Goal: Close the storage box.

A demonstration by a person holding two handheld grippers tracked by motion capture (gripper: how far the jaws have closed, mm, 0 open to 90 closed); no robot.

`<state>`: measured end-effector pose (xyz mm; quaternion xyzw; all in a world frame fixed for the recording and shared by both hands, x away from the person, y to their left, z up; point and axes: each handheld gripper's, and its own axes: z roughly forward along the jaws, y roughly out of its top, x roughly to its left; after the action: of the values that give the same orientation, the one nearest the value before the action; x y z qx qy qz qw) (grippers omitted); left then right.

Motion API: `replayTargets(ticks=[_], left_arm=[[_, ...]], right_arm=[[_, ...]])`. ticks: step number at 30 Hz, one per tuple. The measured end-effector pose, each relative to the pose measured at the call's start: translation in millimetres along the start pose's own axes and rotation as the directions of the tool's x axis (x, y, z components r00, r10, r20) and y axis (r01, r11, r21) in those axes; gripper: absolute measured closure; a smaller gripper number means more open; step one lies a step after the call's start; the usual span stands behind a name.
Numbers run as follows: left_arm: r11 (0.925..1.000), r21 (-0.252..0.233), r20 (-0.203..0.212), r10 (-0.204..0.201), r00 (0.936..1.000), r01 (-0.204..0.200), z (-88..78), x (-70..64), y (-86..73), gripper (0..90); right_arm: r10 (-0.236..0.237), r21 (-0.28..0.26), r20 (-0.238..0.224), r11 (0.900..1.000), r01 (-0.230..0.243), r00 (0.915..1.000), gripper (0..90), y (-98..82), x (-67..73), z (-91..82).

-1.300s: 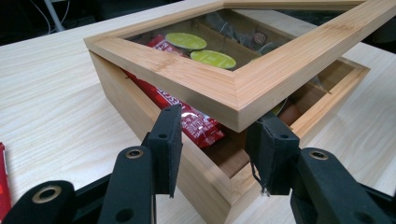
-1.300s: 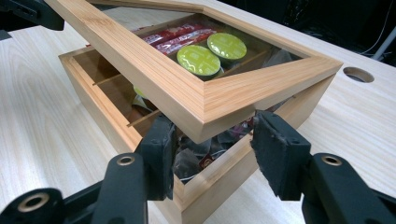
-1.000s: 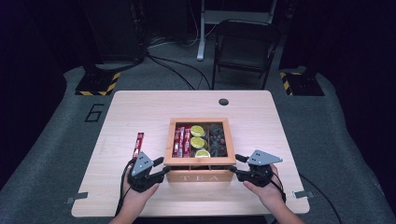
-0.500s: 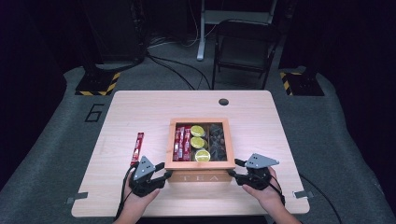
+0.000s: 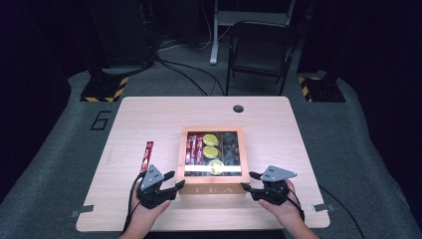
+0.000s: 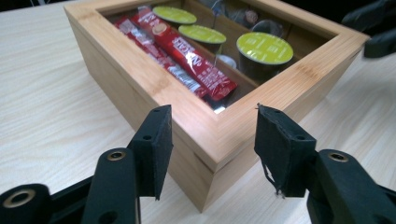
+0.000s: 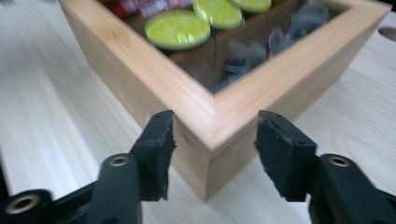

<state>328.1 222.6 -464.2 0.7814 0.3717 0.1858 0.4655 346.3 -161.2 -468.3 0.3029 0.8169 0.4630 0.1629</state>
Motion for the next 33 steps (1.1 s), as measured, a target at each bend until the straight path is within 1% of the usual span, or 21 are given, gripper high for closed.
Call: replayTargets(ticks=[1, 3, 4, 5, 7, 12, 15, 16, 17, 19, 20, 21, 22, 23, 24, 25, 26, 27, 28, 30, 33], left_arm=[[0.9999, 0.005, -0.002, -0.012, 0.9999, 0.012, 1.4, -0.1, -1.6, 45.5], [0.9997, 0.015, -0.002, -0.02, 0.9998, 0.02, 3.8, 1.1, -3.2, 44.1], [0.9996, 0.022, 0.0, -0.015, 0.9999, 0.015, 4.1, 1.5, -3.5, 43.9], [0.9998, 0.019, -0.002, -0.011, 0.9999, 0.011, 5.2, 1.4, -3.7, 43.0], [0.9995, 0.03, 0.007, -0.01, 0.9999, 0.01, 5.5, 0.9, -2.8, 41.6], [0.9998, 0.01, 0.011, -0.017, 0.9998, 0.017, 4.3, 1.8, 2.4, 41.0], [0.9991, 0.016, 0.009, -0.038, 0.9992, 0.038, 1.7, 5.2, 6.5, 41.1], [0.9984, 0.007, 0.006, -0.056, 0.9984, 0.056, 1.6, 6.0, 7.6, 41.1], [0.9985, 0.008, 0.004, -0.054, 0.9985, 0.054, 0.5, 8.0, 9.2, 41.1], [0.9978, 0.006, 0.003, -0.066, 0.9978, 0.066, -1.3, 11.6, 12.3, 41.2], [0.9978, 0.002, -0.003, -0.066, 0.9978, 0.066, -2.1, 14.1, 13.8, 41.2], [0.9975, -0.009, -0.014, -0.07, 0.9975, 0.07, -3.4, 17.2, 15.6, 41.2], [0.9974, -0.004, -0.012, -0.073, 0.9973, 0.073, -5.0, 19.4, 16.9, 41.2], [0.9972, -0.005, -0.018, -0.074, 0.9971, 0.074, -6.4, 22.5, 18.0, 41.2], [0.9971, -0.008, -0.026, -0.075, 0.9968, 0.075, -7.7, 26.2, 18.5, 41.2], [0.9966, -0.012, -0.033, -0.082, 0.9961, 0.082, -8.0, 28.1, 18.1, 41.2], [0.9949, -0.028, -0.046, -0.098, 0.9941, 0.096, -7.7, 30.0, 16.9, 41.2], [0.9942, -0.022, -0.045, -0.106, 0.9933, 0.106, -8.0, 33.4, 15.3, 41.2], [0.994, -0.021, -0.049, -0.108, 0.9929, 0.107, -7.6, 35.2, 14.1, 41.2], [0.994, -0.019, -0.066, -0.109, 0.9919, 0.108, -6.0, 39.2, 10.6, 41.3], [0.9964, -0.006, -0.087, -0.085, 0.9926, 0.084, -3.3, 43.3, 7.5, 41.3]], right_arm=[[0.015, -0.011, 0.002, 1.0, -0.014, 0.9999, 46.1, 0.3, -1.0, -1.3], [0.018, -0.018, 0.0, 1.0, -0.018, 0.9998, 45.5, -0.3, -3.0, -1.9], [0.023, -0.014, -0.001, 1.0, -0.023, 0.9997, 45.0, -0.7, -3.0, -2.3], [0.017, -0.01, -0.002, 1.0, -0.017, 0.9999, 44.3, -1.1, -3.4, -2.4], [0.019, -0.011, 0.0, 1.0, -0.019, 0.9998, 42.8, -1.0, -3.4, -2.4], [0.031, -0.027, 0.006, 0.999, -0.031, 0.9995, 39.8, 2.4, -4.6, -4.1], [0.043, -0.035, 0.009, 0.999, -0.042, 0.9991, 39.2, 8.1, -7.2, -6.9], [0.045, -0.038, 0.014, 0.998, -0.044, 0.9989, 39.2, 10.2, -8.2, -8.3], [0.051, -0.043, 0.024, 0.998, -0.05, 0.9984, 39.2, 12.9, -9.0, -9.2], [0.054, -0.046, 0.041, 0.998, -0.052, 0.9977, 39.2, 17.7, -11.9, -12.3], [0.044, -0.049, 0.045, 0.998, -0.042, 0.998, 39.2, 19.2, -13.8, -13.0], [0.047, -0.046, 0.053, 0.998, -0.044, 0.9975, 39.0, 21.3, -15.7, -14.0], [0.064, -0.046, 0.064, 0.997, -0.061, 0.9959, 38.7, 23.7, -17.8, -14.5], [0.062, -0.043, 0.066, 0.997, -0.059, 0.9959, 38.4, 25.0, -20.1, -14.7], [0.07, -0.042, 0.073, 0.997, -0.067, 0.9948, 38.3, 26.2, -22.4, -14.8], [0.083, -0.043, 0.081, 0.996, -0.08, 0.9932, 38.2, 26.9, -25.0, -14.5], [0.091, -0.047, 0.086, 0.995, -0.087, 0.9921, 38.2, 27.0, -26.6, -14.2], [0.09, -0.048, 0.09, 0.995, -0.086, 0.9918, 38.2, 26.7, -29.5, -13.8], [0.103, -0.051, 0.099, 0.994, -0.098, 0.9898, 38.1, 25.9, -32.5, -12.7], [0.119, -0.057, 0.103, 0.992, -0.114, 0.9875, 38.2, 24.1, -37.1, -11.0], [0.151, -0.072, 0.126, 0.987, -0.143, 0.9804, 38.1, 19.7, -43.3, -8.2]])
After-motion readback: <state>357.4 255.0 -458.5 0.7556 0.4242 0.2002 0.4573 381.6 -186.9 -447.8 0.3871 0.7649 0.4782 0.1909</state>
